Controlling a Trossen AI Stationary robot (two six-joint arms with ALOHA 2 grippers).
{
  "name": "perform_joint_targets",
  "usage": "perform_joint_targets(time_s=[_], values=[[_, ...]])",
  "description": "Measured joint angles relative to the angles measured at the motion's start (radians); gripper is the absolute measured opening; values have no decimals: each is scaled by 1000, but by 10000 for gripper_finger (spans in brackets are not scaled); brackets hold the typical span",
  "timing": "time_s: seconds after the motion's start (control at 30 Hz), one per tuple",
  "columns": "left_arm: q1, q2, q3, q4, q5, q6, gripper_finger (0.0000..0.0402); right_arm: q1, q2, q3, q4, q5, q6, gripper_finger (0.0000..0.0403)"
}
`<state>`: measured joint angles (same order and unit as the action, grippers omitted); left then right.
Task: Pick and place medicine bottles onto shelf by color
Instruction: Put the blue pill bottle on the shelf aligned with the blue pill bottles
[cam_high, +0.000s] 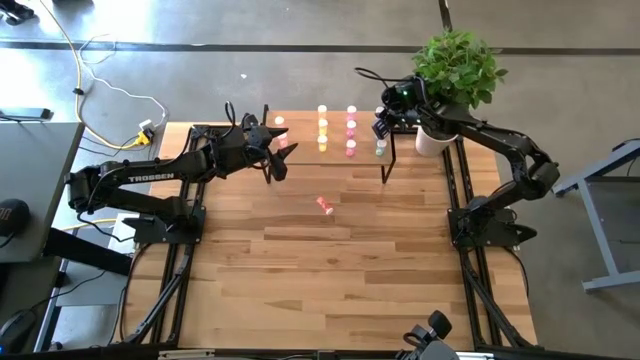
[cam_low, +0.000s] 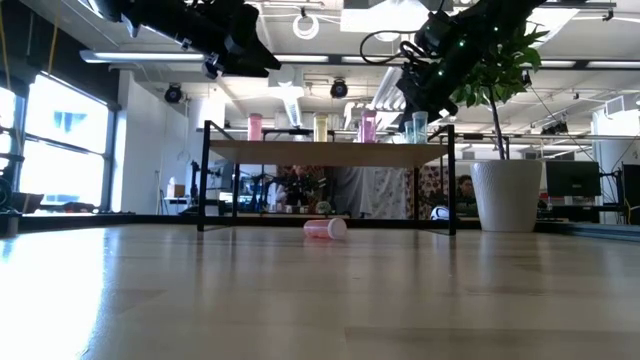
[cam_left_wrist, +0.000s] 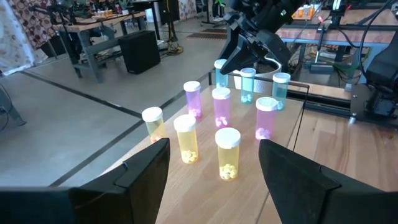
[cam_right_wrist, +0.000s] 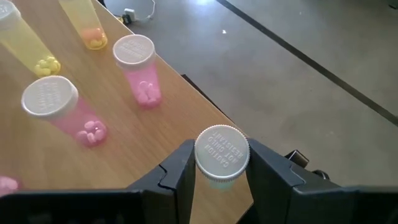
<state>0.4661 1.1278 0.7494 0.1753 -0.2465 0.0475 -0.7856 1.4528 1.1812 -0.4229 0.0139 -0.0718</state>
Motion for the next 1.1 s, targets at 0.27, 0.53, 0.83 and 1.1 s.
perform_joint_targets(time_s=[0.27, 0.53, 0.83, 1.1], values=[[0, 0, 0, 0, 19, -2, 239, 0, 0, 1, 0, 2, 43, 117], [0, 0, 0, 0, 19, -2, 239, 16, 1, 1, 2, 29, 93, 119], [0, 0, 0, 0, 19, 0, 239, 19, 2, 2, 22, 22, 117, 119], [0, 0, 0, 0, 20, 0, 239, 19, 6, 2, 21, 23, 109, 120]])
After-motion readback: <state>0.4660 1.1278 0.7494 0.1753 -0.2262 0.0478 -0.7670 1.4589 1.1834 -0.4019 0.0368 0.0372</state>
